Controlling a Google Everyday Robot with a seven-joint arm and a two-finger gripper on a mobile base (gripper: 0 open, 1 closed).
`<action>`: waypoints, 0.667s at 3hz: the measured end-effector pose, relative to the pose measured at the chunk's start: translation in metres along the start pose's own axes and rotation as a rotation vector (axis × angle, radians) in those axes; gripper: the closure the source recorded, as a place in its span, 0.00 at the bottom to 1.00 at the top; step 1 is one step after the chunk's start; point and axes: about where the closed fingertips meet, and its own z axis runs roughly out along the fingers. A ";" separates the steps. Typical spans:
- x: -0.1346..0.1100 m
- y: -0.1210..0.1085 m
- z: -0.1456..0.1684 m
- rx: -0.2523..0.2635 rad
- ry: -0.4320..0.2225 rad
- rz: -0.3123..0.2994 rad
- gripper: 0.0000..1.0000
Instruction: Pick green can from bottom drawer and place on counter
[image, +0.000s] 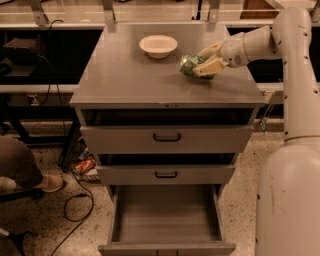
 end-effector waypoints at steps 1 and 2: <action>0.002 -0.005 0.001 0.007 0.000 0.010 0.15; 0.003 -0.008 0.002 0.010 -0.003 0.016 0.00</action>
Offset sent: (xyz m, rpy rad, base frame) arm 0.0145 -0.0180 0.0058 0.0123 0.0076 -0.0283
